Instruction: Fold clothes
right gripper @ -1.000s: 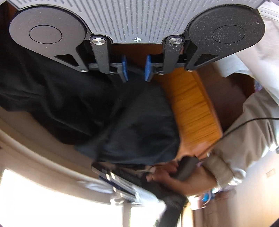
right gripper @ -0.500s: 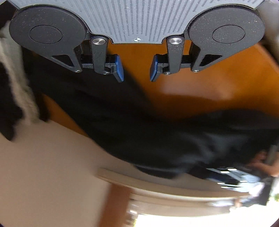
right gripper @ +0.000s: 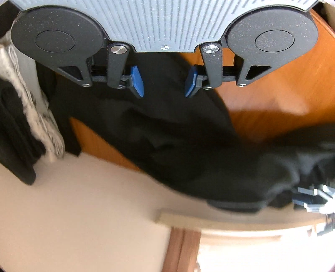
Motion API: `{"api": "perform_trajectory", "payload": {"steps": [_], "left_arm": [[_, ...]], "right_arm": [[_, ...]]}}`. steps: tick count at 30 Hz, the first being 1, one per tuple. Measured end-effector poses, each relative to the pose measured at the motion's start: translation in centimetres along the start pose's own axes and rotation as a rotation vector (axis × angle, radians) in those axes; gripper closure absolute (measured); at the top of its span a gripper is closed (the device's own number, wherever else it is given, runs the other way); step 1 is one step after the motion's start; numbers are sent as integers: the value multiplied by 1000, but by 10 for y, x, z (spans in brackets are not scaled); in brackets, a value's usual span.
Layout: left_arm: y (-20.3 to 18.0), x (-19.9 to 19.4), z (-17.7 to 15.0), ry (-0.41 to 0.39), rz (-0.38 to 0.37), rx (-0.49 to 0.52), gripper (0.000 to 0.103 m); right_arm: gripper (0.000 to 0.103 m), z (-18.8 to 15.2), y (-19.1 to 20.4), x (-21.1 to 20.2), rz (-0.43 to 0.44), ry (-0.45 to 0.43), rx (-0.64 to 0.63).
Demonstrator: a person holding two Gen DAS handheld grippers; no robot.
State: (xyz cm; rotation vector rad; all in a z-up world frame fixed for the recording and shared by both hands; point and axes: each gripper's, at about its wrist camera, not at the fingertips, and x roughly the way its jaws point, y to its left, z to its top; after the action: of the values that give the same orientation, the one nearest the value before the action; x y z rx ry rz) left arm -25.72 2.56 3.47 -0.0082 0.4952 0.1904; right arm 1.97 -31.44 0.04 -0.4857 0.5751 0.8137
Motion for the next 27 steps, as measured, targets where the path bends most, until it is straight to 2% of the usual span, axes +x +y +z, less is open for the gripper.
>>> {"api": "perform_trajectory", "payload": {"steps": [3, 5, 7, 8, 9, 10, 12, 17, 23, 27], "left_arm": [[-7, 4, -3, 24, -22, 45, 30], [-8, 4, -3, 26, -27, 48, 37], [-5, 1, -3, 15, -24, 30, 59], [-3, 0, -3, 10, -23, 21, 63], [-2, -2, -3, 5, -21, 12, 79], [0, -3, -2, 0, -20, 3, 89], [3, -6, -2, -11, -17, -15, 93], [13, -18, 0, -60, 1, -73, 95], [23, -27, 1, -91, 62, -95, 95], [31, -37, 3, -143, 137, -133, 95]], "right_arm": [[53, 12, 0, 7, -29, -3, -18], [53, 18, 3, 17, -43, 9, -48], [52, 27, 7, 26, -62, 12, -73], [52, 32, 7, 31, -67, 10, -81], [51, 38, 8, 35, -72, 7, -87], [49, 44, 9, 38, -75, 0, -95], [44, 55, 7, 48, -82, -15, -112], [40, 72, 2, 67, -119, -19, -167], [31, 64, -21, 98, -119, 83, -210], [27, 54, -53, 107, -107, 101, -114]]}}
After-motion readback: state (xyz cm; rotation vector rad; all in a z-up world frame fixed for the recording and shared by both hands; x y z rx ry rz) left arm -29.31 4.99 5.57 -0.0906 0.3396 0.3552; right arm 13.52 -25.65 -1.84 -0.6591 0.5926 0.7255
